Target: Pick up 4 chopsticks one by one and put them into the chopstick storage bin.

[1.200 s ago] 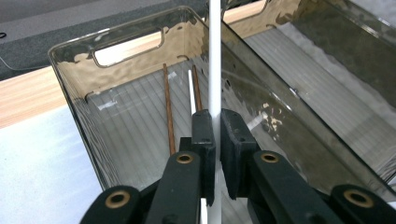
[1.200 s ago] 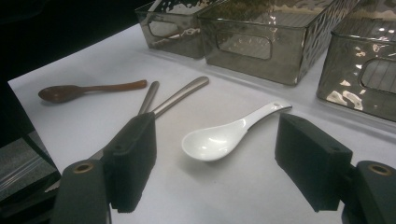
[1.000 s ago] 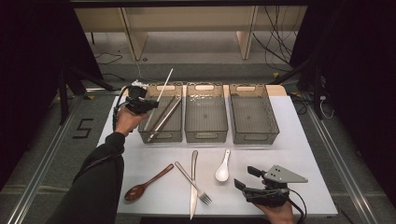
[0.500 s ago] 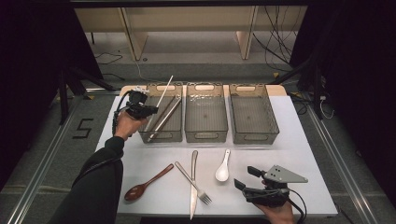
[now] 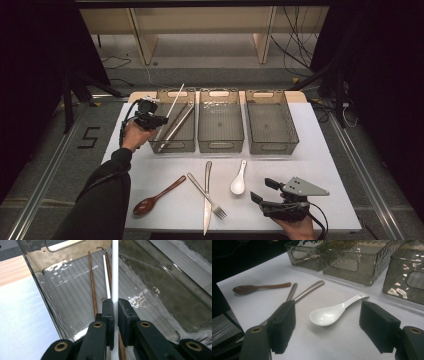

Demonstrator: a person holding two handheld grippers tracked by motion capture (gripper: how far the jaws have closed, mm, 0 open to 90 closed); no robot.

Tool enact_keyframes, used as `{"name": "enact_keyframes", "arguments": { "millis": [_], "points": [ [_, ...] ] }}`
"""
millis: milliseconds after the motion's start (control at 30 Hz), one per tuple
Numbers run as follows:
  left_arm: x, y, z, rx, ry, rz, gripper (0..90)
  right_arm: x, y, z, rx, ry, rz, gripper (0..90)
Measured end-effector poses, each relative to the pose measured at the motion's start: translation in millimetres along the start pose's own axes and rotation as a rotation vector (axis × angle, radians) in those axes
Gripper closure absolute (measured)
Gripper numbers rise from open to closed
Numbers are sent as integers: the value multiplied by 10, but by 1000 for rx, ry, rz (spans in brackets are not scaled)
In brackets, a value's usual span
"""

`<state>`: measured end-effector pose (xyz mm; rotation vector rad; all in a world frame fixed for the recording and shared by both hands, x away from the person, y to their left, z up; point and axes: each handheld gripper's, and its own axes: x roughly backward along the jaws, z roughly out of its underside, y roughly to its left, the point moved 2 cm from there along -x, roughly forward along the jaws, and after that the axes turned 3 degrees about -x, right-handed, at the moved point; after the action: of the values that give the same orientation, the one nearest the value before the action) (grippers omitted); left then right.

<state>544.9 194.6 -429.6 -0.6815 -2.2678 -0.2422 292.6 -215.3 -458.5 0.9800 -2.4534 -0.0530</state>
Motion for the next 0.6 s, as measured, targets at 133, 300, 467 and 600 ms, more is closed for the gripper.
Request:
{"name": "enact_keyframes", "arguments": {
  "millis": [133, 300, 467, 600],
  "points": [
    [4, 3, 9, 0, 0, -1, 813, 2, -4, 0, 0, -1, 0, 302],
    [92, -1, -6, 12, -10, 4, 740, -2, -5, 2, 0, 1, 0, 301],
    [220, -78, 1, 16, 8, 35, 628, -2, -6, 2, -1, 1, 0, 302],
    [346, -148, 45, 59, 19, 66, 510, -2, -3, 2, -1, 1, 0, 301]
  ]
}}
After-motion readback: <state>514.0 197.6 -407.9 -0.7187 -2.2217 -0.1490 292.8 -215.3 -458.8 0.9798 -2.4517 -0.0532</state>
